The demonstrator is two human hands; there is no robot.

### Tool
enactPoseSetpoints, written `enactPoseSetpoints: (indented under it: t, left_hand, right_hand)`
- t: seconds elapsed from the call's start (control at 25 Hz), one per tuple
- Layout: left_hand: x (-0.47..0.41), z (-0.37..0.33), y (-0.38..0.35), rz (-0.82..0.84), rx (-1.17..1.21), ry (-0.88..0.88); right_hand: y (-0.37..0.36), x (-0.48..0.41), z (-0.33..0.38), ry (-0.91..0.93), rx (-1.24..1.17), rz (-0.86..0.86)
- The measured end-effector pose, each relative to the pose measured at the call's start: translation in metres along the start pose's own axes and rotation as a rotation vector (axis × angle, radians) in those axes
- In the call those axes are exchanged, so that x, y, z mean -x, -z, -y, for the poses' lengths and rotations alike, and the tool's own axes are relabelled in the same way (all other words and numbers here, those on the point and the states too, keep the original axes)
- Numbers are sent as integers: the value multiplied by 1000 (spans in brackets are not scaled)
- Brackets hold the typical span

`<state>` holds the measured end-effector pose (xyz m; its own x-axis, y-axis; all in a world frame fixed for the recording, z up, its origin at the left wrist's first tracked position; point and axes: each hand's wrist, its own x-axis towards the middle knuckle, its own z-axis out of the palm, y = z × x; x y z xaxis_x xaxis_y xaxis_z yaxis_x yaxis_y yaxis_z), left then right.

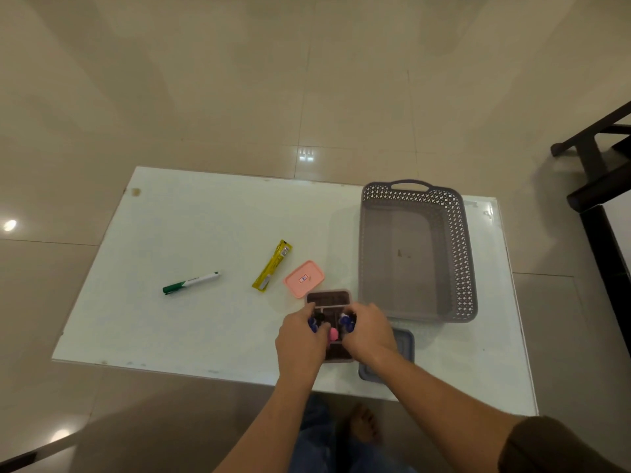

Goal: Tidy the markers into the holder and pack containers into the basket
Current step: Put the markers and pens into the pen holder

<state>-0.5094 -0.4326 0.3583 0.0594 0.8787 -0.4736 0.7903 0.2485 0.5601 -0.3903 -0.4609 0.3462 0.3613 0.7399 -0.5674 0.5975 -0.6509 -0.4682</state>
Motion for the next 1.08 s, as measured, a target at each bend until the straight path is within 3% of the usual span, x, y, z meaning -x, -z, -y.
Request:
enactPoseSetpoints:
  t: [0.36,0.56,1.08]
  left_hand:
    - [-1,13,-15,-117,15,1]
    - [-3,16,-16,-135,43,18]
    - [-9,17,-11,-30,40,105]
  right_hand:
    - [-1,1,-12,103,-71,-111]
    - [0,0,-9,92,-44,-85]
    - [-6,-8,-2,21,-70,-130]
